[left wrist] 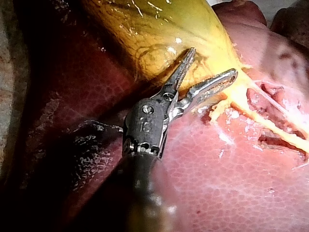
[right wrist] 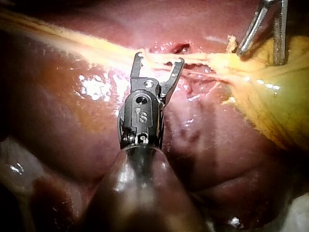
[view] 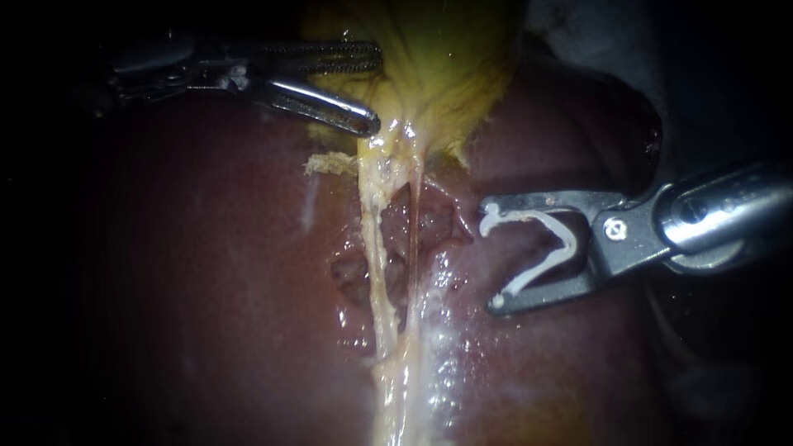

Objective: Grabbing gallbladder

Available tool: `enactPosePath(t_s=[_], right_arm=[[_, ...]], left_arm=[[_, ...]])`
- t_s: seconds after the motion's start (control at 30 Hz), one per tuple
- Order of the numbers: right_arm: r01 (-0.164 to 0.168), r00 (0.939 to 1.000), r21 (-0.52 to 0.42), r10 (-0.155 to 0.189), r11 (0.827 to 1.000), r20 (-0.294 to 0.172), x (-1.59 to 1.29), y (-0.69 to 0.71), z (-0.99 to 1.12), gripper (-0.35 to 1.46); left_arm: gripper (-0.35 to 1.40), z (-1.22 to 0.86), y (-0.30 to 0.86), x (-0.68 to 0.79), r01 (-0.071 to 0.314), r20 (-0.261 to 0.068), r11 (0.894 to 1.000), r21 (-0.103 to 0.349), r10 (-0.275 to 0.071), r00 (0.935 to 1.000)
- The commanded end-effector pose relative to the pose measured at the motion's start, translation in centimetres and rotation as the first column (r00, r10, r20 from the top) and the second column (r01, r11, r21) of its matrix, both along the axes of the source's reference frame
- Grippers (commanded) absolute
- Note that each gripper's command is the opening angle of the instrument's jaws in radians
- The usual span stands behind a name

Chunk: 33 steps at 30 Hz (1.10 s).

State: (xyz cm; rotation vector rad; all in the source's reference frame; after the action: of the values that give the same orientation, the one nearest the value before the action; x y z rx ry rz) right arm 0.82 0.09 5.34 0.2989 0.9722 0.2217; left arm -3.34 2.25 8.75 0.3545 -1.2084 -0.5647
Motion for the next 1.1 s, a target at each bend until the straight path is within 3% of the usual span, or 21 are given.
enactPosePath(t_s=[0.03, 0.33, 0.53, 0.73, 0.9, 1.1], right_arm=[[0.0, 1.0, 0.0, 0.0, 1.0, 0.0, 0.0, 0.0, 0.0, 0.57], [0.0, 1.0, 0.0, 0.0, 1.0, 0.0, 0.0, 0.0, 0.0, 0.57], [0.0, 1.0, 0.0, 0.0, 1.0, -0.001, -0.01, 0.0, 0.0, 0.57], [0.0, 1.0, 0.0, 0.0, 1.0, -0.001, -0.01, 0.0, 0.0, 0.57], [0.001, 1.0, 0.0, -0.001, 1.0, -0.001, -0.01, 0.0, -0.01, 0.57], [0.001, 1.0, 0.0, -0.001, 1.0, -0.001, -0.01, 0.0, -0.01, 0.57]], left_arm=[[0.64, -0.01, -0.01, 0.0, 0.0, 0.0, 1.0, 0.0, 0.0, 1.0], [0.68, -0.19, -0.21, 0.02, 0.001, -0.001, 1.0, 0.001, -0.001, 1.0], [0.68, -0.32, -0.51, 0.04, -0.01, 0.008, 1.0, 0.007, 0.01, 0.9999], [0.68, -0.23, -0.79, 0.13, -0.003, 0.01, 0.999, 0.036, 0.002, 0.9999], [0.66, -0.06, -0.87, 0.22, -0.004, -0.003, 0.998, 0.062, 0.004, 1.0], [0.63, 0.09, -0.89, 0.25, -0.007, -0.018, 0.997, 0.08, 0.008, 0.9998]])
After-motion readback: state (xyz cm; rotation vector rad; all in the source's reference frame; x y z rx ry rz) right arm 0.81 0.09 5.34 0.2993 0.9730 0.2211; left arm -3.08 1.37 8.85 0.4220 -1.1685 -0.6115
